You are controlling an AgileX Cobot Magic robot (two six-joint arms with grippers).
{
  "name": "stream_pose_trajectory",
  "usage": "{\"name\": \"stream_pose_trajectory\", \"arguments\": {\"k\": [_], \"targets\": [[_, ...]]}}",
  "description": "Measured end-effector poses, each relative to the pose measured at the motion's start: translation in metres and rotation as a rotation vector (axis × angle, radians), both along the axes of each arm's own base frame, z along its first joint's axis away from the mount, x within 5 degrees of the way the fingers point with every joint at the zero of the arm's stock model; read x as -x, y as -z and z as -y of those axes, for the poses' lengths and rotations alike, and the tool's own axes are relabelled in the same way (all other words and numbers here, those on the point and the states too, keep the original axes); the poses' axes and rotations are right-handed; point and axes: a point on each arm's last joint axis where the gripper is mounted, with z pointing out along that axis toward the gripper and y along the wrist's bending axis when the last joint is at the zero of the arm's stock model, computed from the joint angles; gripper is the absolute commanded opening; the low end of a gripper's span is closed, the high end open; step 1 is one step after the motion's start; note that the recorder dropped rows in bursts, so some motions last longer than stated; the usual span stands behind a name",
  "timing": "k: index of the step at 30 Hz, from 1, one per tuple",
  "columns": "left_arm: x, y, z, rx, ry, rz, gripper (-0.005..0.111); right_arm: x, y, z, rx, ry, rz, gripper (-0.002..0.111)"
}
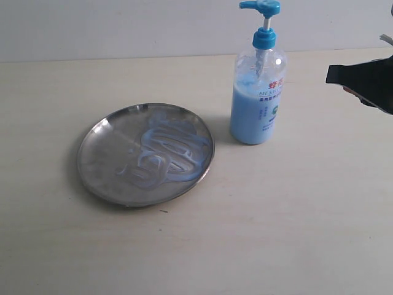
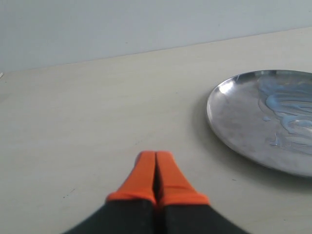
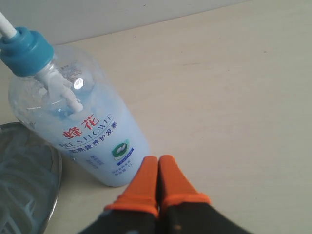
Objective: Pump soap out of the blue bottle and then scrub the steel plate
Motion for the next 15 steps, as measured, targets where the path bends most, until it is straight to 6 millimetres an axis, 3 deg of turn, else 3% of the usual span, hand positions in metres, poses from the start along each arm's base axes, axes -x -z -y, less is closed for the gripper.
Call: {"name": "stream_pose_trajectory", "arguments": {"k": [7, 15], "targets": [[0.0, 0.0, 0.0, 0.0, 0.0, 0.0, 0.0, 0.008, -0.007, 0.0, 0.041, -0.041, 0.004, 0.0], [0.0, 0.0, 0.0, 0.0, 0.0, 0.0, 0.0, 0.046, -0.049, 0.011, 0.138, -0.057, 0.135, 0.0]]}}
